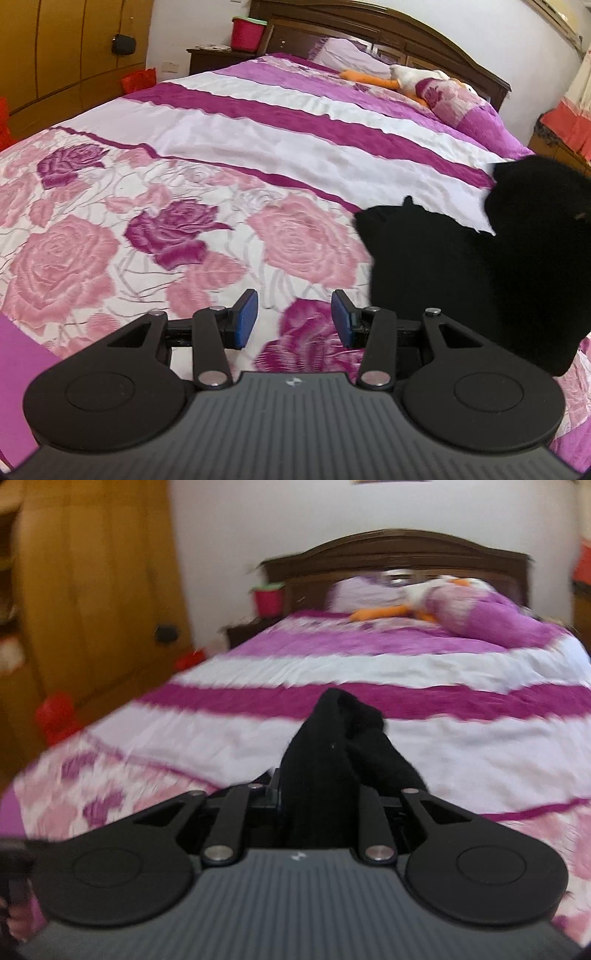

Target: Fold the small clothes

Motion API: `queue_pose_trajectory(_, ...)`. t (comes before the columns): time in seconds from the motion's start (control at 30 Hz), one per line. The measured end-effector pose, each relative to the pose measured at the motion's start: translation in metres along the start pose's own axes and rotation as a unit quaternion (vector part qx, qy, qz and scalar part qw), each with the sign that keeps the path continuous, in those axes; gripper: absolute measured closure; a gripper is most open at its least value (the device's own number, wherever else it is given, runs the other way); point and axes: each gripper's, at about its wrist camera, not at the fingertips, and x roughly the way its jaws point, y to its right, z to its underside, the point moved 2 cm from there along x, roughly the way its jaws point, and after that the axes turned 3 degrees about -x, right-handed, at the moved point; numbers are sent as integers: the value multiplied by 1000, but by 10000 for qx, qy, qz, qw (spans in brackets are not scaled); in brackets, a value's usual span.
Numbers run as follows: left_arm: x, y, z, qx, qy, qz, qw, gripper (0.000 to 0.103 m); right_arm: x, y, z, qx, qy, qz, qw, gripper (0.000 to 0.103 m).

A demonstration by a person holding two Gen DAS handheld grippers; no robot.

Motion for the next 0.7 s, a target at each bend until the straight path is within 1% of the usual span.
queue_pose_trajectory(0.07,-2,-9,2,-90,15,-5,10000,53,22,-30,10,-380,-265,-84,9989,81)
queue_pose_trajectory(0.13,-2,-18,4,-185,6,13,9998,53,44,-55,27,-732,-549,-90,9958,81)
queue_pose_trajectory(0.2,-2,-26,7,-239,-13,38,9997,53,62,-69,45,-943,-798,-53,9923,81)
queue_pose_trajectory(0.23,-1,-29,8,-252,-15,47,9997,53,66,-75,53,-1018,-852,-26,9911,81)
queue_pose_trajectory(0.33,1,-39,11,-273,-26,58,9996,53,68,-87,65,-1301,-815,81,9881,81)
queue_pose_trajectory(0.47,3,-49,12,-363,-7,104,9993,53,64,-90,59,-1342,-769,142,9879,81)
queue_pose_trajectory(0.53,3,-53,11,-398,31,150,9991,53,55,-94,47,-1389,-493,210,9889,81)
queue_pose_trajectory(0.6,2,-57,9,-424,59,136,9990,53,48,-108,36,-1794,-255,287,9830,81)
queue_pose_trajectory(0.63,2,-58,8,-447,65,118,9989,53,48,-117,34,-2062,-299,259,9777,81)
queue_pose_trajectory(0.7,2,-61,5,-511,68,92,9986,53,57,-133,41,-2472,-646,145,9667,81)
